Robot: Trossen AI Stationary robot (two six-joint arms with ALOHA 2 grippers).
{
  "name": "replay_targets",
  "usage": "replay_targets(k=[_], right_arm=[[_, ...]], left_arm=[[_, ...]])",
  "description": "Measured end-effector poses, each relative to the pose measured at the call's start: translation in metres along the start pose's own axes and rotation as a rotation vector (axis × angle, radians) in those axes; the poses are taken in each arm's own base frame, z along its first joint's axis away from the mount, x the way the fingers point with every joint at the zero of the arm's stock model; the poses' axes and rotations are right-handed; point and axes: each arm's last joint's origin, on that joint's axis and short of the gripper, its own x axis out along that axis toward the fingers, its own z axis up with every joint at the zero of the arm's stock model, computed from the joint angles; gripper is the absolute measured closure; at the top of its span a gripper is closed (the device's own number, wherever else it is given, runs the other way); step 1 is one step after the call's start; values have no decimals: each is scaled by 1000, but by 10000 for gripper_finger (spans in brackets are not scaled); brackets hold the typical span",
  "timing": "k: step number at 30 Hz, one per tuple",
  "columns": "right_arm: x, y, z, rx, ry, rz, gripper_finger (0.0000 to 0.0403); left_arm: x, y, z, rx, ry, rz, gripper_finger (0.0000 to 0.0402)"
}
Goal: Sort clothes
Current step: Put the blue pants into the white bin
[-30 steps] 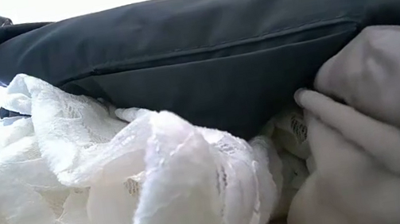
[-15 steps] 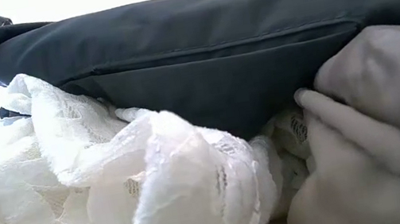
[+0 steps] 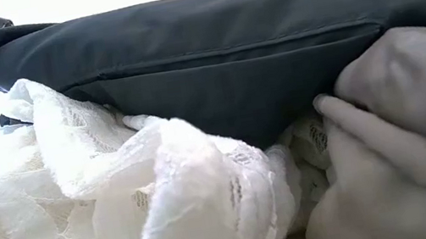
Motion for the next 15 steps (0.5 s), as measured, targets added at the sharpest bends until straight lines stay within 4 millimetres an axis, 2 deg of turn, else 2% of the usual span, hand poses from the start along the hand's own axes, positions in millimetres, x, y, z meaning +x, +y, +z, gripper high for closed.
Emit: replay_targets(k=[4, 7, 10, 12, 15], right_arm=[[47, 23, 12, 8, -30, 128, 286], [86, 46, 14, -7, -40, 234, 286], [119, 62, 13, -15, -62, 258, 286], [130, 64, 15, -8, -81, 265, 286], [130, 63, 19, -30, -90, 267, 286]], left_arm=[[0, 0, 0, -1, -1, 2, 392], [0, 0, 0, 0, -1, 2, 392], [0, 0, 0, 0, -1, 2, 392], [0, 0, 0, 0, -1, 2, 392], [0, 0, 0, 0, 0, -2, 392]])
